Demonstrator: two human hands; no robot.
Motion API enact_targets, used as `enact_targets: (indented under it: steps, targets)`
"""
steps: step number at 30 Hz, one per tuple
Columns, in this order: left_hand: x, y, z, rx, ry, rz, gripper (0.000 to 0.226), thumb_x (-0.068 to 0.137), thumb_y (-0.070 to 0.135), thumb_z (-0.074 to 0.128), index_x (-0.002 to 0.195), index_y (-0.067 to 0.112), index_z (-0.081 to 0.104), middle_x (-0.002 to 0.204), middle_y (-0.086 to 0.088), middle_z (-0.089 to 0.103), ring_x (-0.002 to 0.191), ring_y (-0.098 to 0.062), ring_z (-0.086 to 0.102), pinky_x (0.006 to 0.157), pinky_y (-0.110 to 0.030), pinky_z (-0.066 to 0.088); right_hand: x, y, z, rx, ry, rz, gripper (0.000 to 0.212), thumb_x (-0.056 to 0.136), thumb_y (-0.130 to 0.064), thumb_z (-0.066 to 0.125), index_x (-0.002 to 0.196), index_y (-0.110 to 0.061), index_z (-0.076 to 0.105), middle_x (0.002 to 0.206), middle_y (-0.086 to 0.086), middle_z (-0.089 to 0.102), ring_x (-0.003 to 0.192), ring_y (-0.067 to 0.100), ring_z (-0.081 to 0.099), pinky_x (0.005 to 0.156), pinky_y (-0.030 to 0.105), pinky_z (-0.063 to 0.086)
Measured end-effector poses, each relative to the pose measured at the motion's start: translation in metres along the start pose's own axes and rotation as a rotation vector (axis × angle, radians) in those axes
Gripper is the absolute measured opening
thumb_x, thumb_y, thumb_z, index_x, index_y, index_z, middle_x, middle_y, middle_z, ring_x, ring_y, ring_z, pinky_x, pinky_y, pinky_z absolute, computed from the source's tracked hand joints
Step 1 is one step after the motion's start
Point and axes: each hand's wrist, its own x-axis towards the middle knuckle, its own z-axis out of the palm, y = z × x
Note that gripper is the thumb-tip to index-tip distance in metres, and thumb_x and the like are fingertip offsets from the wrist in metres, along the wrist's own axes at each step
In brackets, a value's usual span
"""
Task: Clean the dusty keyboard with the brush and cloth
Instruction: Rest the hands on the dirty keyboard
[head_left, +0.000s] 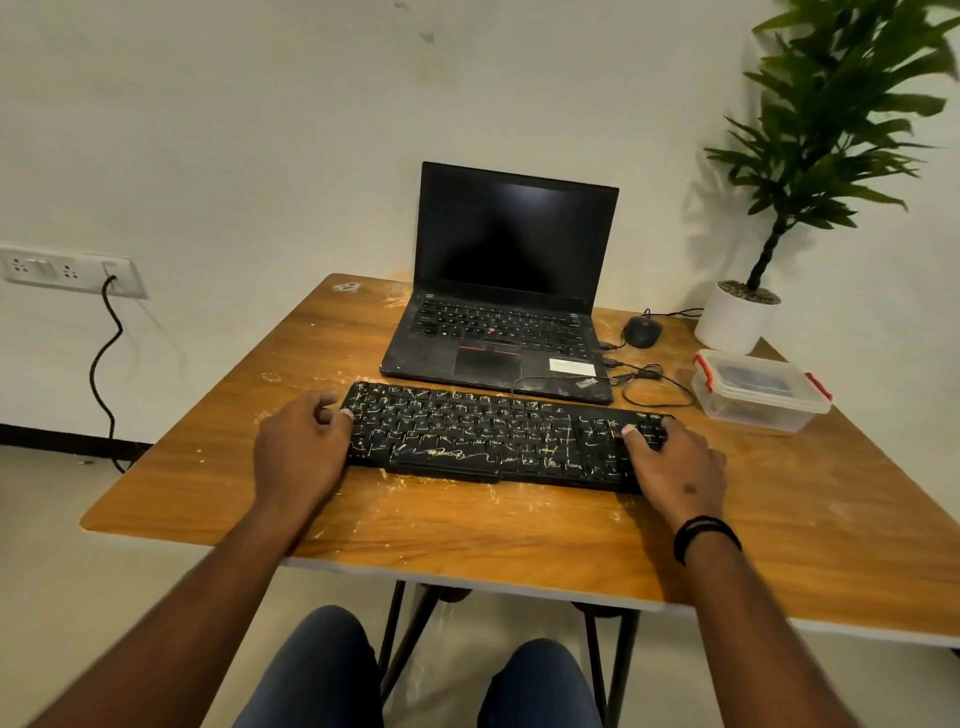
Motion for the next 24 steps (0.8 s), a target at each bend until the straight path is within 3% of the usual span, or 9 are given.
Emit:
enact_targets:
  steps: [3,6,13,24]
  targets:
    - [-0.005,-0.005,-0.007,-0.059,-0.013,-0.014,0.027,0.094,0.020,0.064,0.120,0.012,0.070,0.082,0.003,0.071,0.079,-0.015,0.065,0.069,-0.031,0.047,-0.010,0.008,0.002,-0.024,0.028,-0.009,0.067,0.096,-0.057,0.050,0.143,-0.010,0.050,0.143,0.014,0.054,0.132,0.037,0.045,0.109,0.045,0.035]
    - [-0.011,-0.009,-0.011,-0.076,0.003,-0.017,0.025,0.094,0.018,0.064,0.118,0.014,0.070,0.083,0.001,0.071,0.073,-0.007,0.062,0.059,-0.023,0.040,-0.020,0.013,0.003,-0.015,0.052,-0.020,0.066,0.095,-0.056,0.051,0.141,-0.010,0.051,0.140,0.014,0.056,0.130,0.035,0.047,0.109,0.044,0.033]
    - [-0.019,-0.014,-0.012,-0.140,0.066,-0.042,0.020,0.095,0.017,0.064,0.113,0.013,0.071,0.089,-0.004,0.072,0.073,-0.010,0.061,0.058,-0.023,0.040,-0.038,0.011,0.001,-0.005,0.117,-0.018,0.061,0.095,-0.052,0.054,0.138,-0.010,0.054,0.138,0.014,0.057,0.128,0.036,0.046,0.106,0.043,0.035]
    - [-0.022,-0.011,-0.012,-0.126,0.036,-0.056,0.024,0.096,0.019,0.064,0.118,0.013,0.068,0.094,-0.006,0.073,0.079,-0.017,0.065,0.056,-0.022,0.040,-0.050,0.010,0.005,-0.086,0.113,-0.018,0.067,0.095,-0.055,0.051,0.147,-0.013,0.045,0.153,0.015,0.043,0.139,0.037,0.036,0.112,0.050,0.035]
